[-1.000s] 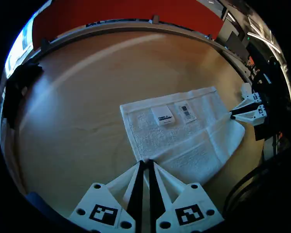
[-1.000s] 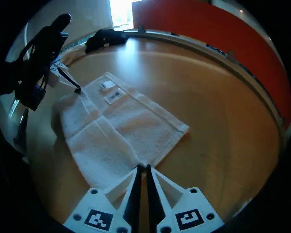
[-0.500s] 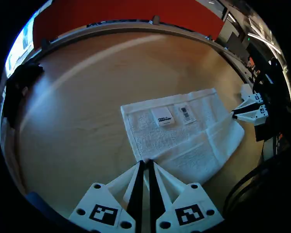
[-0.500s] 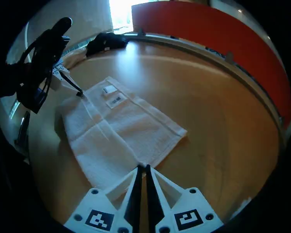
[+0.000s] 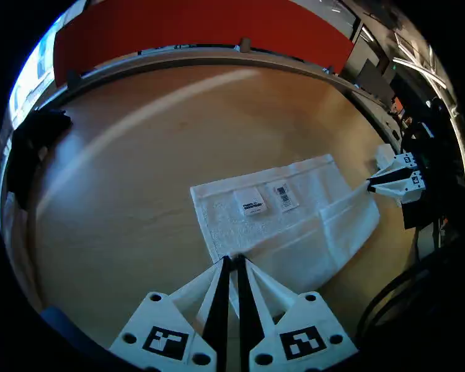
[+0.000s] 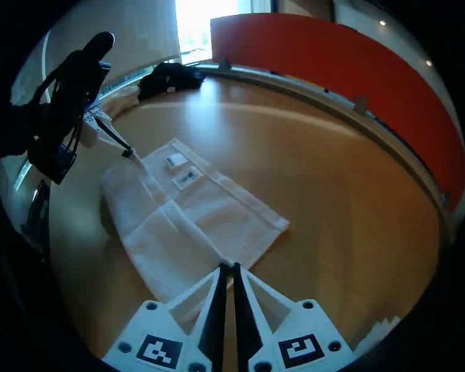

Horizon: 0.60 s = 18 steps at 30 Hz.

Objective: Fold towel

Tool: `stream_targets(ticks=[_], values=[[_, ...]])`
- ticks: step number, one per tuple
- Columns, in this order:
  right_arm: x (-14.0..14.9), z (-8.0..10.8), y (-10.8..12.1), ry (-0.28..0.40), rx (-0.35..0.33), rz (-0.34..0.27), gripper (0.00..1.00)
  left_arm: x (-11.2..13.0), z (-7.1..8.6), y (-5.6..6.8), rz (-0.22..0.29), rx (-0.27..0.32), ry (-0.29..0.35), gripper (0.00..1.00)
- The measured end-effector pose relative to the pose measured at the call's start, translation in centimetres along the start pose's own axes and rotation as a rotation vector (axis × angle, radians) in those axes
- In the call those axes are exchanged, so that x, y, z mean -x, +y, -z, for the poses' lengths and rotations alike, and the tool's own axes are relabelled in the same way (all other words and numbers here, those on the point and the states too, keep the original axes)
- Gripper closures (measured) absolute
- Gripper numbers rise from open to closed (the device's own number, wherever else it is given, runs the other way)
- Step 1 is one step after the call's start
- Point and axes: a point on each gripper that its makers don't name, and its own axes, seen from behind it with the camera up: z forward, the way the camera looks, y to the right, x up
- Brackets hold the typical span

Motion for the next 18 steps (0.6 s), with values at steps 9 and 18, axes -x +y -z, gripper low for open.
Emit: stream_targets(ticks=[9, 18], values=[[-1.4, 0.8, 0.8, 0.019, 0.008, 0.021, 0.93, -1.4, 0.7, 0.0, -0.001, 0.003, 0.024, 0.91], [-3.6, 0.4, 3.0, 0.037, 0.035, 0.033, 0.93, -3.7, 0.5, -1.1, -0.004, -0.009, 0.048, 0.91]])
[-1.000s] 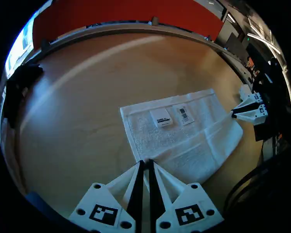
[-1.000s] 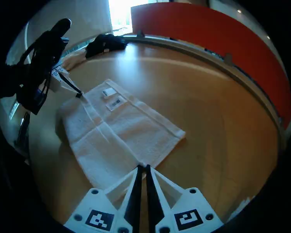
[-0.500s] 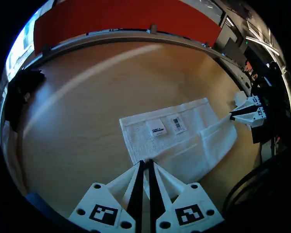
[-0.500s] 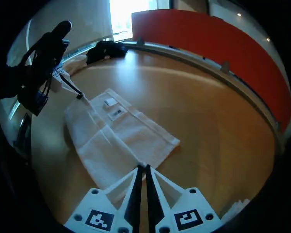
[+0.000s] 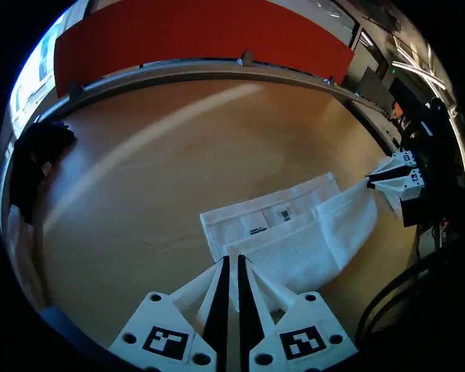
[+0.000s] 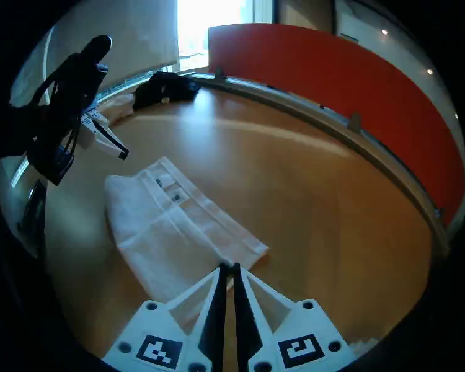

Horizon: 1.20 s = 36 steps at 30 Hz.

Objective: Fold towel

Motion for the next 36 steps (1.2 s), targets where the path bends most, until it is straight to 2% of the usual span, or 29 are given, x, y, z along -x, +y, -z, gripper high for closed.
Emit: stream_targets(ticks=[6, 15, 18, 23, 25, 27, 36], values=[[-0.7, -0.8, 0.7, -0.005, 0.0, 0.0, 0.93, -1.1, -0.7, -0.7, -0.006, -0.005, 0.004, 0.91], [-0.6, -1.4, 0.0, -0.012, -0.01, 0.004, 0.93, -1.0, -1.5, -0.1, -0.032, 0.015, -0.002, 0.91], [-0.5, -1.4, 0.0, -0.012, -0.01, 0.002, 0.93, -0.5, -2.1, -0.2, -0.038, 0.014, -0.021, 0.79], [-0.3, -1.3, 0.0, -0.012, -0.011, 0.002, 0.93, 0.2, -3.1, 0.5, -0.024, 0.054, -0.033, 0.59], [-0.2, -1.2, -0.1, -0.013, -0.012, 0.0, 0.93, 0.4, -3.4, 0.6, -0.018, 0.063, -0.036, 0.55], [0.0, -1.2, -0.1, -0.014, -0.013, -0.002, 0.93, 0.7, -3.9, 0.7, -0.015, 0.066, -0.042, 0.51], [0.1, -1.4, -0.1, -0.014, -0.018, -0.006, 0.93, 1.5, -5.4, 0.7, -0.05, 0.058, -0.07, 0.51]])
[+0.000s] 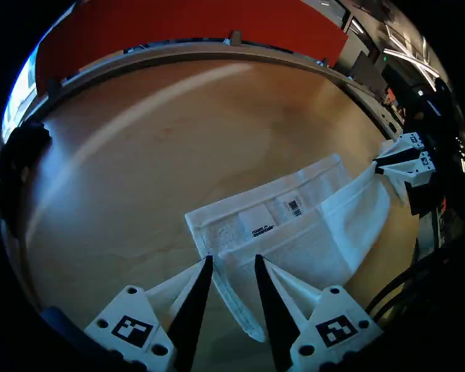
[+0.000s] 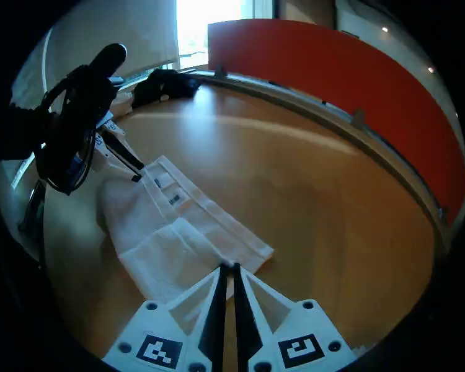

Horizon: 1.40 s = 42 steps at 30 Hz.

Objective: Fold towel

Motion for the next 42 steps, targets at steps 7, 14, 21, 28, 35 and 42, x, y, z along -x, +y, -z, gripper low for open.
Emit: stream_targets(ticks=[7, 14, 21, 28, 35, 42], values=[[-0.1, -0.2, 0.1, 0.002, -0.002, 0.0, 0.93, -0.3, -0.4, 0.4, 0.018, 0.019, 0.001, 0.52], [0.1, -0.3, 0.2, 0.003, -0.005, -0.002, 0.93, -0.4, -0.5, -0.1, 0.025, 0.01, 0.001, 0.65], [0.1, -0.2, 0.1, 0.006, -0.007, -0.003, 0.93, -0.1, -0.6, -0.8, 0.012, -0.022, 0.001, 0.83], [0.1, -0.1, 0.2, 0.011, -0.01, -0.005, 0.93, 0.0, -0.5, -0.5, -0.012, -0.024, 0.007, 0.84], [0.1, 0.1, 0.1, 0.018, -0.014, -0.006, 0.93, -0.1, -0.3, -0.3, 0.013, -0.019, 0.02, 0.85], [-0.2, 0.2, 0.3, 0.024, -0.014, -0.004, 0.93, -0.7, 0.5, 0.1, 0.031, -0.004, 0.038, 0.86]])
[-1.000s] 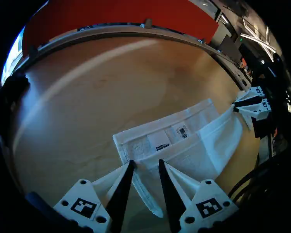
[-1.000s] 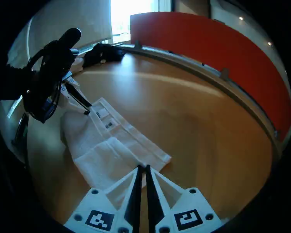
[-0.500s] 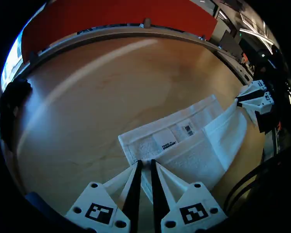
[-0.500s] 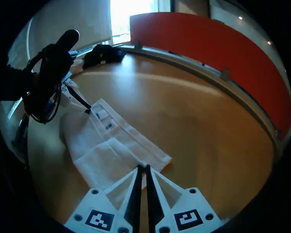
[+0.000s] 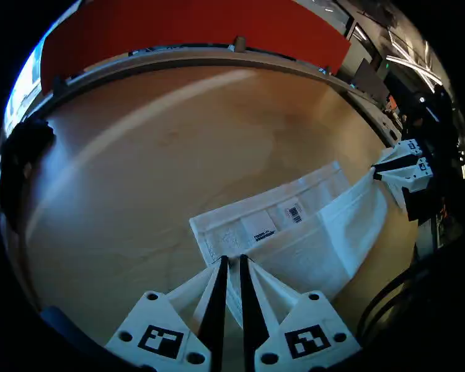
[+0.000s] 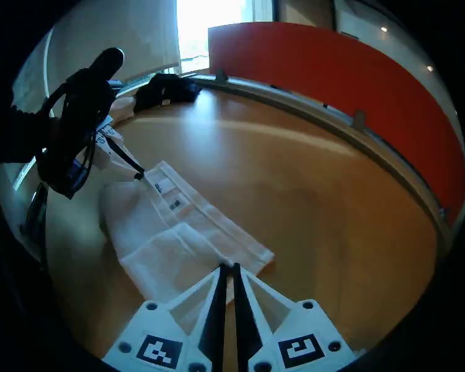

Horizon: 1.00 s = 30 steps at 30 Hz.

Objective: Fold towel

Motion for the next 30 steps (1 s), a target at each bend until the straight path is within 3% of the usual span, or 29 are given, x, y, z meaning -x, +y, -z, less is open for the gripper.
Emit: stream_targets(ticks=[6, 14, 18, 25, 27, 30], values=[[-0.4, 0.2, 0.1, 0.007, 0.0, 0.003, 0.93, -0.9, 0.8, -0.1, 0.029, 0.009, 0.023, 0.86], [-0.4, 0.1, 0.2, 0.006, -0.001, 0.005, 0.93, -1.0, 1.2, -0.2, 0.025, 0.019, 0.027, 0.86], [-0.3, 0.1, 0.1, 0.005, -0.001, 0.004, 0.93, -1.0, 1.0, 0.2, -0.004, 0.04, 0.027, 0.86], [-0.1, 0.1, 0.1, 0.004, 0.0, 0.005, 0.93, -0.8, 0.3, -0.3, -0.042, 0.024, 0.006, 0.86], [-0.1, 0.1, 0.1, 0.004, 0.0, 0.005, 0.93, -0.9, 0.3, -0.3, -0.039, 0.025, 0.008, 0.82], [0.0, 0.1, 0.0, 0.003, 0.0, 0.004, 0.93, -0.8, 0.3, 0.0, -0.032, 0.041, 0.004, 0.62]])
